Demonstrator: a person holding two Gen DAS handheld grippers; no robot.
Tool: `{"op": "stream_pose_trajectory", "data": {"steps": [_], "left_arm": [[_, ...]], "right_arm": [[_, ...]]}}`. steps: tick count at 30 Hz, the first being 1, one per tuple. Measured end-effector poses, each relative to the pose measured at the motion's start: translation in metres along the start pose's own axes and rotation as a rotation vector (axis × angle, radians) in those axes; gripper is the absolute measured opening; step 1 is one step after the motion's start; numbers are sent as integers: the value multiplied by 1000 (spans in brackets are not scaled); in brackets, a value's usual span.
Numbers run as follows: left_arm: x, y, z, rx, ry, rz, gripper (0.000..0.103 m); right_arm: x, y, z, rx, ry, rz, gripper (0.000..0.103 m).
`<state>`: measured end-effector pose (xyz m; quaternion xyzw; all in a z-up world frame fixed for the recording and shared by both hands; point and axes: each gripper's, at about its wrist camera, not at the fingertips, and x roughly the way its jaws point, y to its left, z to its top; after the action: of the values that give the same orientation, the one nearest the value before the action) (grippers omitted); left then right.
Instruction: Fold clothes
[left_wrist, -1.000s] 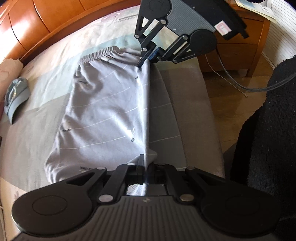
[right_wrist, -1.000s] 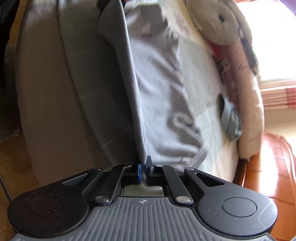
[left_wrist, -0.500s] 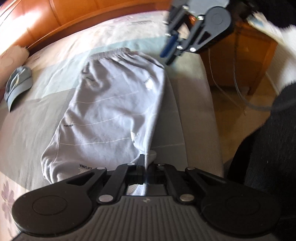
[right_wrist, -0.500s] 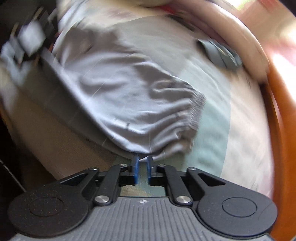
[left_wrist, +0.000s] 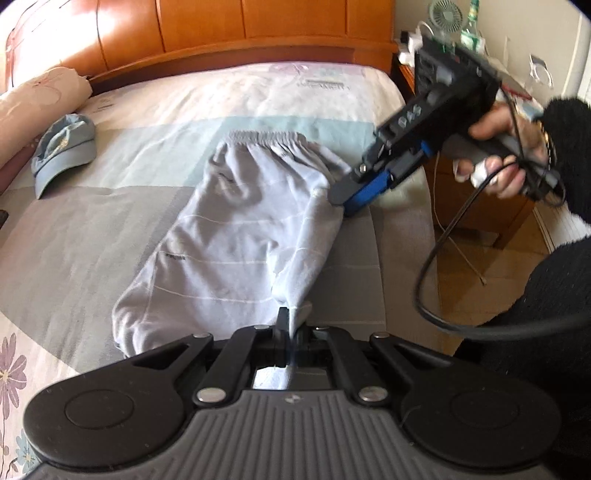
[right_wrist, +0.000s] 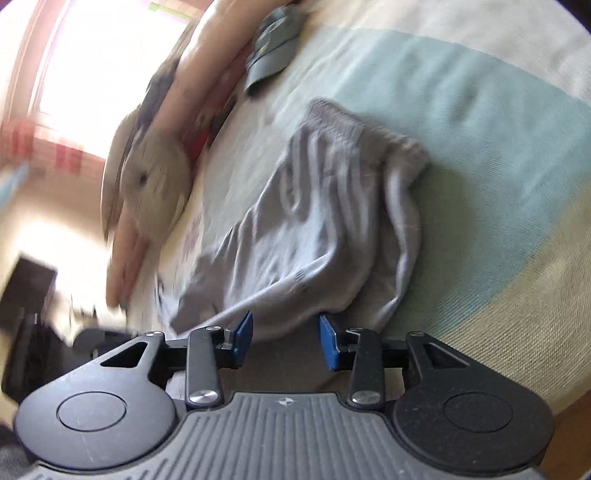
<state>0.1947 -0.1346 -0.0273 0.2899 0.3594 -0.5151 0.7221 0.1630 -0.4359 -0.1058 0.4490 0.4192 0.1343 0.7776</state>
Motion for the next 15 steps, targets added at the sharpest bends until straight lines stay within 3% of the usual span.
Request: {"op": "stream_pose_trajectory", "data": {"steps": [4, 10, 13, 15], "left_arm": [[-3, 10, 1, -35, -16, -3, 0], [8, 13, -4, -27, 16, -33, 0], [16, 10, -8, -11, 44, -42, 0], [20, 7, -11, 0, 58, -48, 0]], "right_arm": [[-5, -9, -4, 76, -49, -9, 45], [-12, -5, -2, 59, -152, -96, 45], [-5, -7, 7, 37, -164, -114, 35], [-3, -6, 9, 7, -168, -147, 17]]}}
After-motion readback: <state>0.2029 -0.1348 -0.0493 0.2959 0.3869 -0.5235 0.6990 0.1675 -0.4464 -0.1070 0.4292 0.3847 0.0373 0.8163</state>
